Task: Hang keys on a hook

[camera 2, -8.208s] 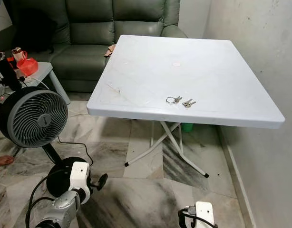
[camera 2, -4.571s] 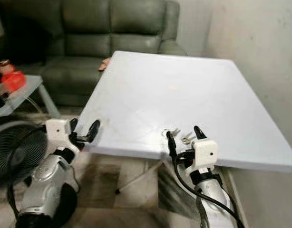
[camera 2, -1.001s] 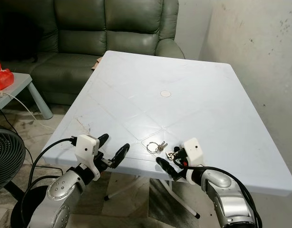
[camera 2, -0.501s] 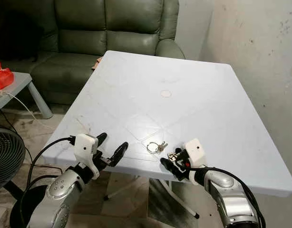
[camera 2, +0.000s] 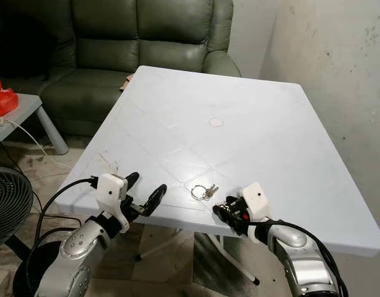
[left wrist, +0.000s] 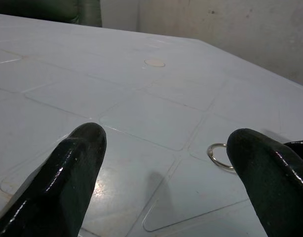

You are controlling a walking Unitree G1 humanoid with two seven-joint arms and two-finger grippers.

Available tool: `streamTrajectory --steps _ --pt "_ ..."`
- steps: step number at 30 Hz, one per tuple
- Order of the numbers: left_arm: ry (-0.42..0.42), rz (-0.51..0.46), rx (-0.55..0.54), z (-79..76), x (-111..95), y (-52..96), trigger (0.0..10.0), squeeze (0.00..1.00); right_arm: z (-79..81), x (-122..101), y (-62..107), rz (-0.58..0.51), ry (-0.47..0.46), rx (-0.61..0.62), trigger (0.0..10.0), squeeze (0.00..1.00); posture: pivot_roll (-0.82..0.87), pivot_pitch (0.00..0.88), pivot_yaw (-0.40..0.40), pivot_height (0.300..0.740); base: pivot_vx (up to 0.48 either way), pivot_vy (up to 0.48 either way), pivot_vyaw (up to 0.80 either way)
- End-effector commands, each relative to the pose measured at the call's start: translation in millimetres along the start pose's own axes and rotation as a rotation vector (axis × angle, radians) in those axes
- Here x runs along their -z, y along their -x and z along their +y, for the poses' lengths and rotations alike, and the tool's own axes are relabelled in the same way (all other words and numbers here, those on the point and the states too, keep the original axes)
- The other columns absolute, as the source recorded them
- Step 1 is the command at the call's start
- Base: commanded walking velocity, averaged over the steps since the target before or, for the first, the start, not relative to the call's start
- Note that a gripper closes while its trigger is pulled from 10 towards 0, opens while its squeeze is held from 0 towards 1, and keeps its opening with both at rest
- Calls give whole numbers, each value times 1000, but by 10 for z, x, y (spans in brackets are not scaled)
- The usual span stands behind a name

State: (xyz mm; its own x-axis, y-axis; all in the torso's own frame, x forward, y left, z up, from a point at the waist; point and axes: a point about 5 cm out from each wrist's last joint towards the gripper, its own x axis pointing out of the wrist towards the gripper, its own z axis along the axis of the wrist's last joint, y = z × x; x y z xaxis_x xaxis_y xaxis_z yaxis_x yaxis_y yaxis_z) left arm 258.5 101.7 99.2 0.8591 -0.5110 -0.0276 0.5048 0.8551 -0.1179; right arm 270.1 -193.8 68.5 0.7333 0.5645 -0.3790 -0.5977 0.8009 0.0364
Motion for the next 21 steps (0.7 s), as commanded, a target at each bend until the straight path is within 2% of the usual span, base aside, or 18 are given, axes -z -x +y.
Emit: streamTrajectory --steps 1,21 --pt "-18 -19 -3 10 -52 -19 10000 0 -31 54 31 21 -6 9 0 0 24 0 -40 740 0 0 0" --pt "-17 -23 -8 -4 -50 -32 10000 0 -90 -17 9 -33 5 45 0 0 25 0 -46 740 0 0 0"
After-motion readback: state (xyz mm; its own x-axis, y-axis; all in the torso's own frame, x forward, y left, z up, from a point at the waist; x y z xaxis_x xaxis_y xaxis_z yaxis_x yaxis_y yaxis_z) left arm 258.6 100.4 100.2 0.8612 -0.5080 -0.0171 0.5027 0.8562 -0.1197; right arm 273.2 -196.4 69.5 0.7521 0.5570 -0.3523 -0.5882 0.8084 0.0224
